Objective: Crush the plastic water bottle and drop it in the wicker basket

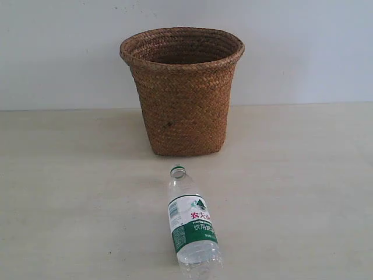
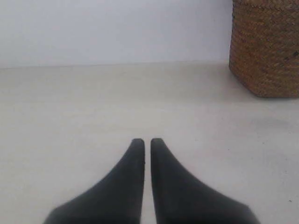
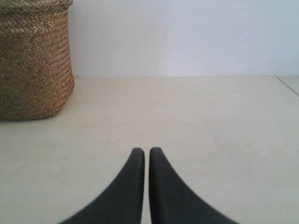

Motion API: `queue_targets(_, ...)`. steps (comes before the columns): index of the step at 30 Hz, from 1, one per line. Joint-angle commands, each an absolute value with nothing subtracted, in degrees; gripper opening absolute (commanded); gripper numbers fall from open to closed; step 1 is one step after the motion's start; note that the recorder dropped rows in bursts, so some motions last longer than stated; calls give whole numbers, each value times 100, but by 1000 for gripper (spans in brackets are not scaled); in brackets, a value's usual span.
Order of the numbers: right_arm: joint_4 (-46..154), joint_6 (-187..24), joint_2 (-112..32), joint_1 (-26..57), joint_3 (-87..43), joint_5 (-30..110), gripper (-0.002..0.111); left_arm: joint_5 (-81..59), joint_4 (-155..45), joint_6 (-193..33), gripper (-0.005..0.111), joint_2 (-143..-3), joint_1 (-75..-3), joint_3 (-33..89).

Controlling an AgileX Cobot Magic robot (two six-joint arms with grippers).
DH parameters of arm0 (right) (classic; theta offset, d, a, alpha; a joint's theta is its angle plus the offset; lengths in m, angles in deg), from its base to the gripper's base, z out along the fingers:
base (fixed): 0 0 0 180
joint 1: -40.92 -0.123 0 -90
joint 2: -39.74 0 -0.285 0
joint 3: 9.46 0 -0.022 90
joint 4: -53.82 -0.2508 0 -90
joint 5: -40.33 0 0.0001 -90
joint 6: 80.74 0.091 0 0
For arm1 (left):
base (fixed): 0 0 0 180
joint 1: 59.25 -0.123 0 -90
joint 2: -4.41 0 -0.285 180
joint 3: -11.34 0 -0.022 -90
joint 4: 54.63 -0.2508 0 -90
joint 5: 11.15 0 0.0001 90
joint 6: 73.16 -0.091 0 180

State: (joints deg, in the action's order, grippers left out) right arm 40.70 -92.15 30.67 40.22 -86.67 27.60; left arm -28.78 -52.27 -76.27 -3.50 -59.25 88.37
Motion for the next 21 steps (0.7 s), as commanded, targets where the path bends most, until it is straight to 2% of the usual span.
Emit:
queue_targets(1,4062,-9230,3085,4042,-8668,2812,1,-2873,-5252,-7616,4,-338,-5938,8856)
queue_targets(19,4062,-9230,3085,4042,-8668,2812,1,-2873,-5252,-7616,4,-338,-5938,8856)
queue_targets(21,4062,-9230,3085,4042,-8668,2812,1,-2872,-4728,-7059,4,-338,-5938,8856)
